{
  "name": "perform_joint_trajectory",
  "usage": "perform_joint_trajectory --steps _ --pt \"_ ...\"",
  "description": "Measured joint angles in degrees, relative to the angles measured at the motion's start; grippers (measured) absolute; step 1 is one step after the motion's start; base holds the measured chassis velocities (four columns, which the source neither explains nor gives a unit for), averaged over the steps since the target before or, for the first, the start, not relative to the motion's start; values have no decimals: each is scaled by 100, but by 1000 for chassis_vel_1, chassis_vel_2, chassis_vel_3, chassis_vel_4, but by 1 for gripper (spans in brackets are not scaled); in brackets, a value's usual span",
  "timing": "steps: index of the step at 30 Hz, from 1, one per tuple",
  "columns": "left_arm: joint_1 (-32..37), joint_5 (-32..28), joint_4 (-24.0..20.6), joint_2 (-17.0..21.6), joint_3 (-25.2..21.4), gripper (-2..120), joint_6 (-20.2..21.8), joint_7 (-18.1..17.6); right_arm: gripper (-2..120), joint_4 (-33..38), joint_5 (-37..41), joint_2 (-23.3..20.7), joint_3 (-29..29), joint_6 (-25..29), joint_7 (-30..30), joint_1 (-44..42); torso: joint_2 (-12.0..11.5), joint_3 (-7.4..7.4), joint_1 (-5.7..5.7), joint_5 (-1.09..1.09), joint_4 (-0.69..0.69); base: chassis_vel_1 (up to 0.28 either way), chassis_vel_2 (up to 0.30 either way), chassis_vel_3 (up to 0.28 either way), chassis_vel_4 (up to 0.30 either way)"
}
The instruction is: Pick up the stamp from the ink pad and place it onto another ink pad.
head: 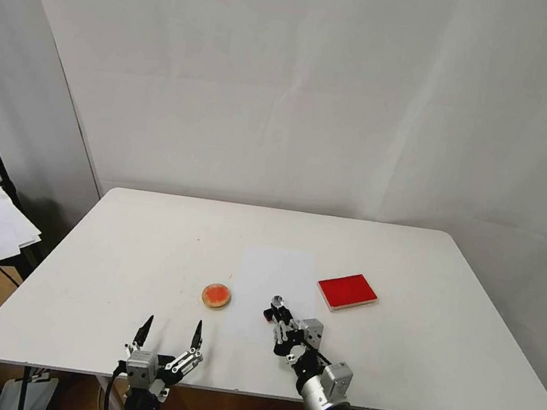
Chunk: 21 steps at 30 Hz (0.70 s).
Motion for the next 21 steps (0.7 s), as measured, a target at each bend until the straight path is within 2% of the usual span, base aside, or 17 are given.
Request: perform_joint_trajectory --steps 9,15,21 --pt "0 0 0 0 0 102 0 0 7 21 15 -8 -41 -70 20 -28 0 0 0 -1 -1 0 0 0 0" --pt "0 0 0 0 0 102 0 0 7 -65 -9 181 6 452 -46 78 0 2 0 1 -1 0 0 0 0" --pt "0 0 0 0 0 102 0 0 7 249 16 241 131 900 -264 285 -1 2 2 -1 0 0 0 0 0"
